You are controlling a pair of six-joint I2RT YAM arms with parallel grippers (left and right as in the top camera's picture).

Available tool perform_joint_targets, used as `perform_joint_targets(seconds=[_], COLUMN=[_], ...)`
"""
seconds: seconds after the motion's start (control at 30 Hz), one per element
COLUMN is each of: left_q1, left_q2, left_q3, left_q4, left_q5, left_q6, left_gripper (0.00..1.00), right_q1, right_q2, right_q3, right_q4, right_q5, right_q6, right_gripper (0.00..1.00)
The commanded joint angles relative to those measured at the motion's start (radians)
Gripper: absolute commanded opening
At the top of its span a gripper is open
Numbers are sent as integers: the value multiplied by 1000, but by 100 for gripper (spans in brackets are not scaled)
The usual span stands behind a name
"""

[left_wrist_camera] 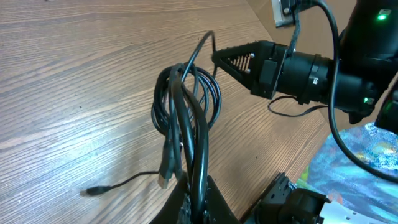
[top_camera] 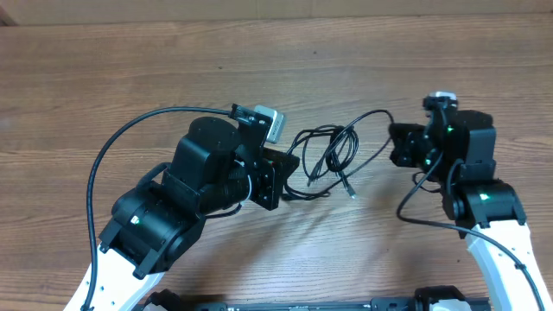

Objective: Untangle cables

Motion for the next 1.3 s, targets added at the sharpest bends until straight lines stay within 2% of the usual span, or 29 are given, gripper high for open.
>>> perform_joint_targets(seconds=[0.0,0.3,0.33,0.4,0.43,0.57,0.63,0.73,0.9,0.97,1.13,1.27], left_q1=[4,4,4,4,4,4,4,4,4,4,6,6], left_q2=[-19,-19,-19,-19,-19,-19,-19,-19,-19,-19,-19,-19], left_q3=[27,27,27,27,27,27,27,27,27,27,27,27], left_q4=[3,0,1,0,0,1,2,3,56,73,80,76], left_q5=[-2,0,0,1,1,0,0,1,109,166,250,271], left_q6=[-7,-6,-6,-6,-6,-6,-6,-7,2,23,58,65], left_gripper=[4,4,4,4,4,4,4,4,4,4,4,4], right_q1=[-54,-68,-68,-68,-67,-67,-67,-56,5,16,14,14], right_q2=[26,46,46,46,46,46,46,46,46,46,46,46], right_q3=[19,19,19,19,19,19,19,19,19,19,19,19], right_q4=[-31,-33,-13,20,42,60,51,27,-55,-56,-29,-18], right_q5=[29,-45,-125,-250,-346,-676,-728,-783,-781,-775,-676,-529], right_q6=[48,43,-12,-111,-177,-418,-458,-559,-824,-874,-861,-767], right_gripper=[4,4,4,12,25,66,82,98,100,100,100,100])
